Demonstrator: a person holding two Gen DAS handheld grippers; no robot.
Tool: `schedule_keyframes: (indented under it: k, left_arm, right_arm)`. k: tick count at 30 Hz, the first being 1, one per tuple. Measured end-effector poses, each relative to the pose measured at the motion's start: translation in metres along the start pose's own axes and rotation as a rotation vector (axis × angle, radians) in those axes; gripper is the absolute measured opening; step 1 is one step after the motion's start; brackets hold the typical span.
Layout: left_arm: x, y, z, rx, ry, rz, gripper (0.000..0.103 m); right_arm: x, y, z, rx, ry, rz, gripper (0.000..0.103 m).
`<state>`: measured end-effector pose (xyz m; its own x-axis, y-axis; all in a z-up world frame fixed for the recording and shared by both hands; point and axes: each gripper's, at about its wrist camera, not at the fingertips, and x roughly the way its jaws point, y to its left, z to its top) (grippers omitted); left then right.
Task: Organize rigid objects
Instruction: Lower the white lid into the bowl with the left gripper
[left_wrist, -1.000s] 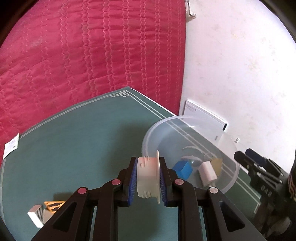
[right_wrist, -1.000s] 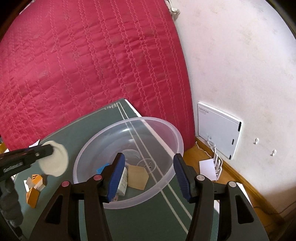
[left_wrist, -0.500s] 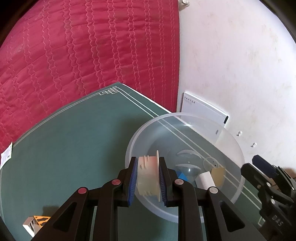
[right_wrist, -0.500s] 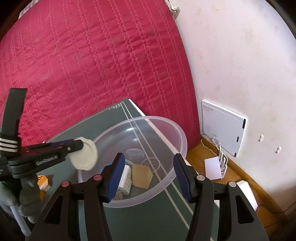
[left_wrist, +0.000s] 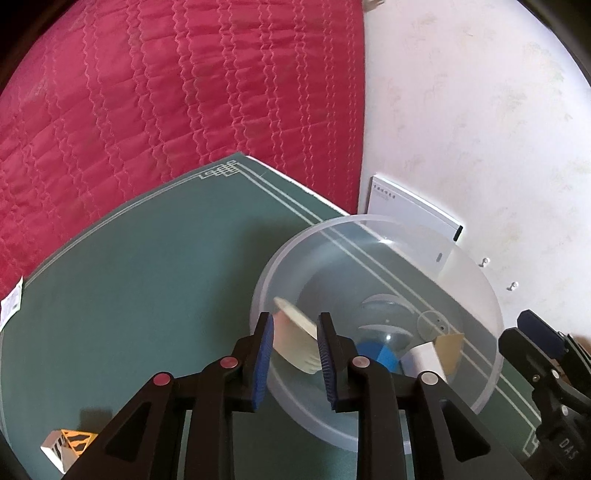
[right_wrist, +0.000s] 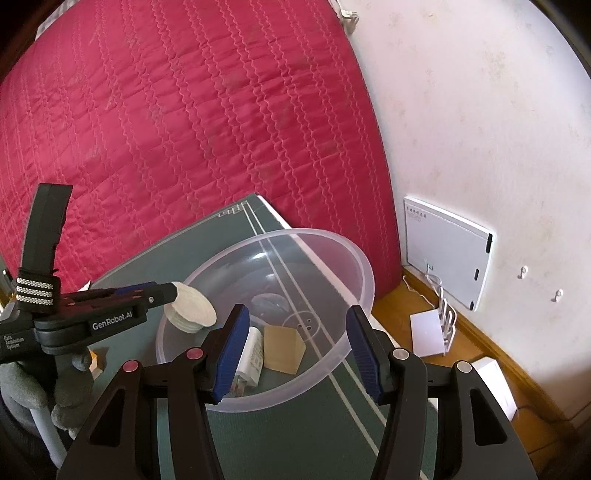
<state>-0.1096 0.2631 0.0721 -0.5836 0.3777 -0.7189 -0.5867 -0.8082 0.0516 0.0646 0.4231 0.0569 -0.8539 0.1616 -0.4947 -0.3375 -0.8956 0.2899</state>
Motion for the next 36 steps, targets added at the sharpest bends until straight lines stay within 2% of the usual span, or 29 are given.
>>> schedule_keyframes:
  k: [4, 9, 12, 19, 21, 28, 36]
  left_arm:
    - [-0.003, 0.011, -0.002, -0.028, -0.002, 0.009, 0.03]
    - [-0.009, 0.022, -0.002, -0.054, -0.025, 0.032, 0.044]
    - [-0.007, 0.026, -0.001, -0.061, -0.03, 0.058, 0.046]
    - [0.005, 0.02, -0.006, -0.044, -0.004, 0.078, 0.049]
    - [0.006, 0.017, -0.008, -0.031, -0.006, 0.083, 0.056]
    - [0.012, 0.004, -0.016, 0.015, 0.015, 0.092, 0.064]
    - [0.008, 0.011, -0.015, -0.009, 0.003, 0.105, 0.076]
  right_arm:
    - [0.002, 0.002, -0.003, -0.012, 0.009, 0.002, 0.056]
    - [0.001, 0.004, -0.005, -0.019, 0.01, 0.004, 0.056]
    - [0.001, 0.004, -0.006, -0.019, 0.011, 0.004, 0.056]
    - [0.0, 0.004, -0.006, -0.018, 0.012, 0.006, 0.056]
    - [0.001, 0.004, -0.006, -0.019, 0.012, 0.005, 0.056]
    - [0.001, 0.004, -0.006, -0.02, 0.01, 0.005, 0.056]
    - [0.001, 0.004, -0.006, -0.025, 0.014, 0.003, 0.056]
